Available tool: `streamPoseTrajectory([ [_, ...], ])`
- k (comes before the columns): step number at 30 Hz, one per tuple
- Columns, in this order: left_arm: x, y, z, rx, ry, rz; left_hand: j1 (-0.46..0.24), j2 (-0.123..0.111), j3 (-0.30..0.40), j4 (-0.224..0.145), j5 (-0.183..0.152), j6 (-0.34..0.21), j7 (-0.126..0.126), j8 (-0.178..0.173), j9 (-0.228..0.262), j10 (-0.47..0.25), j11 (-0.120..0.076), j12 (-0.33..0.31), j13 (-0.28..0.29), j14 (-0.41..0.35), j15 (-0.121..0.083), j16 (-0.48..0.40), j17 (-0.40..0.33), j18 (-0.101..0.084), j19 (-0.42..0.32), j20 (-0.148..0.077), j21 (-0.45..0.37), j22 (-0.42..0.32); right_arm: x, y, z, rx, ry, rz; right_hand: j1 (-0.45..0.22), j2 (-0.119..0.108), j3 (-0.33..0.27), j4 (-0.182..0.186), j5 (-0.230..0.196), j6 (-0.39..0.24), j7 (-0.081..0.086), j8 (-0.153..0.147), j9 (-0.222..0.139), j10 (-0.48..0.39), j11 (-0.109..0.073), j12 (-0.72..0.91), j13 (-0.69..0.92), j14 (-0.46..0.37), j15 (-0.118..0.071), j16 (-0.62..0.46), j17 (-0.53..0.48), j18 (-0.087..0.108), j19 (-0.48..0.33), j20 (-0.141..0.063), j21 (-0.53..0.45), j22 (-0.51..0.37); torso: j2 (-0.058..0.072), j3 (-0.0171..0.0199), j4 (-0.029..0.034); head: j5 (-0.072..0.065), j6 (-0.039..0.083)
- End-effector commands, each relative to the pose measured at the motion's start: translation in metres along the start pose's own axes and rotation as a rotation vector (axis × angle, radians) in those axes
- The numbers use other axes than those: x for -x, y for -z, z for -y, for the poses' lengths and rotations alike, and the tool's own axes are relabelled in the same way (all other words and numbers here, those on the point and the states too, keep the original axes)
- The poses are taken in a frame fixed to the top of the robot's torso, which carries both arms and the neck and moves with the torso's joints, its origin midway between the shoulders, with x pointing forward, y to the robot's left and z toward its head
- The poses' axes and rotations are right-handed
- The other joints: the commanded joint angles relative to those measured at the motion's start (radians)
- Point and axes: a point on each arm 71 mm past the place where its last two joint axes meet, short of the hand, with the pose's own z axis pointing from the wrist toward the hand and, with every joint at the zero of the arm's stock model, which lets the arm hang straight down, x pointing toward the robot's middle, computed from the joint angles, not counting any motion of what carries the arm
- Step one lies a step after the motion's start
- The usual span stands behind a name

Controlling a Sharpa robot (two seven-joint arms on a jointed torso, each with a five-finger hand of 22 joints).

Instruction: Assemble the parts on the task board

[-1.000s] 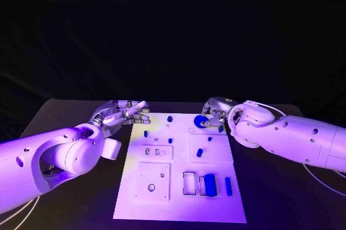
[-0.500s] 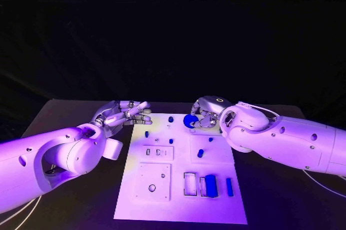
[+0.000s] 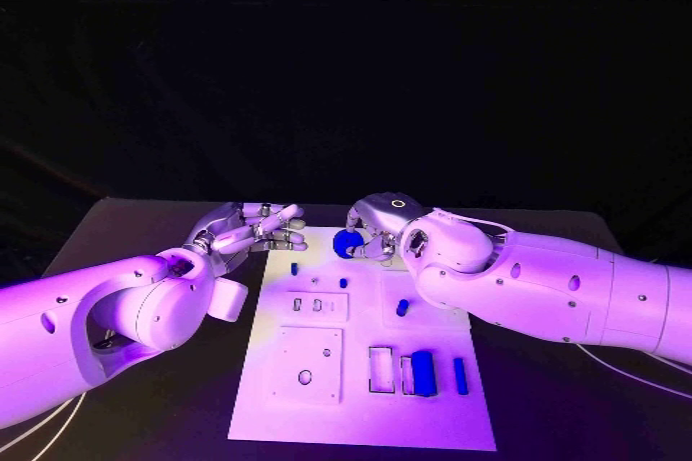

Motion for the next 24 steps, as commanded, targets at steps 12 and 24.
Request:
streamPoseTrajectory([
  [12, -0.004, 0.0, 0.002, -0.007, 0.006, -0.026, 0.002, 0.008, 0.0, -0.004, 0.001, 0.002, 0.008, -0.007, -0.001, -0.008, 0.002, -0.004, 0.0, -0.004, 0.003, -0.006, 0.001, 0.012, -0.004, 0.005, -0.004, -0.001, -0.015, -0.007, -0.019, 0.031, 0.038, -0.004, 0.011, 0.0, 0.013, -0.001, -0.01, 0.018, -0.016, -0.007, 0.009, 0.065, -0.003, 0.0, 0.209, 0.108, -0.006, 0.004, 0.263, -0.012, 0.044, -0.005, 0.002, 0.176, 0.001, 0.0006, 0.0002, 0.004, -0.006],
  [24, -0.004, 0.0, 0.002, -0.007, 0.006, -0.027, 0.002, 0.008, 0.0, -0.004, 0.001, 0.002, 0.008, -0.007, -0.001, -0.008, 0.002, -0.004, 0.0, -0.004, 0.003, -0.006, 0.001, 0.012, -0.004, 0.005, -0.004, -0.001, -0.021, -0.012, -0.019, 0.017, 0.049, -0.032, 0.01, -0.005, 0.02, -0.001, -0.016, 0.014, -0.013, -0.013, 0.008, 0.063, -0.001, -0.003, 0.205, 0.108, -0.005, 0.004, 0.263, -0.011, 0.041, -0.005, -0.001, 0.173, 0.0, 0.0, 0.0005, 0.005, -0.01],
])
